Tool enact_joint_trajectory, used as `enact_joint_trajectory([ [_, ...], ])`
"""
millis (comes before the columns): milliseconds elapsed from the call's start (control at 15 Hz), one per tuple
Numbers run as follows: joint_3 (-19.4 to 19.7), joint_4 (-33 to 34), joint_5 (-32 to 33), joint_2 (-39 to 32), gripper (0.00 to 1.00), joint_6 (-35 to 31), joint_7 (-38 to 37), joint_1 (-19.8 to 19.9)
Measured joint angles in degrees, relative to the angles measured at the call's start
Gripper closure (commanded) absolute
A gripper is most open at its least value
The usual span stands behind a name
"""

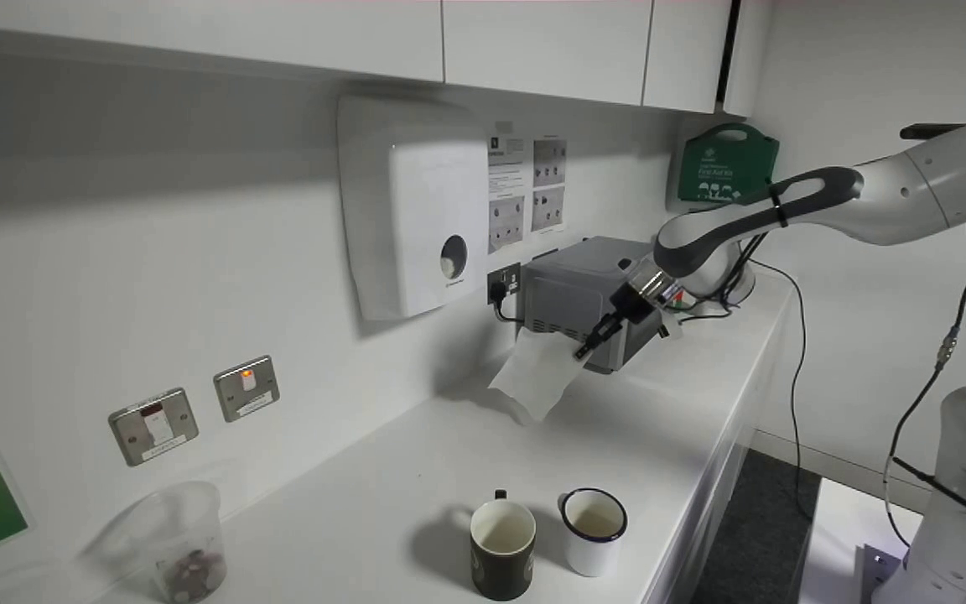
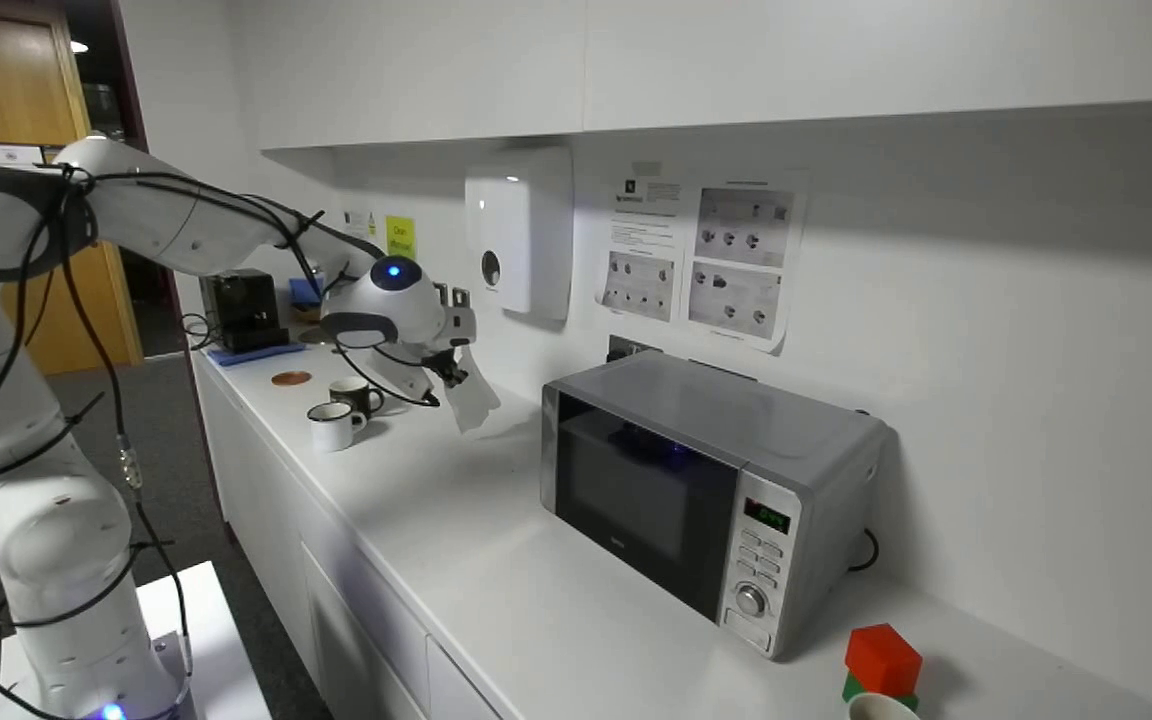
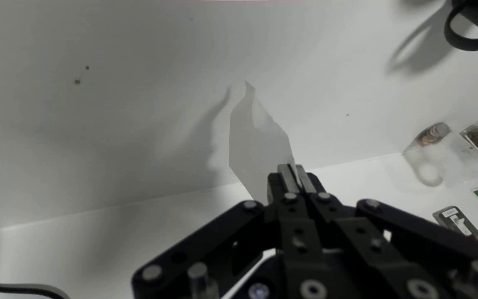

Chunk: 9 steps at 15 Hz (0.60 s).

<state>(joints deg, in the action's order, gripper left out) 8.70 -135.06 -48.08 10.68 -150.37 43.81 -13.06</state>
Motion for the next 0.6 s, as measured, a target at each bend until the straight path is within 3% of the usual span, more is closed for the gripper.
enact_joint_trajectory([
  [600,-1.09,0.02,-1.7,2.8,1.0,12.38,-2.74,3.95],
])
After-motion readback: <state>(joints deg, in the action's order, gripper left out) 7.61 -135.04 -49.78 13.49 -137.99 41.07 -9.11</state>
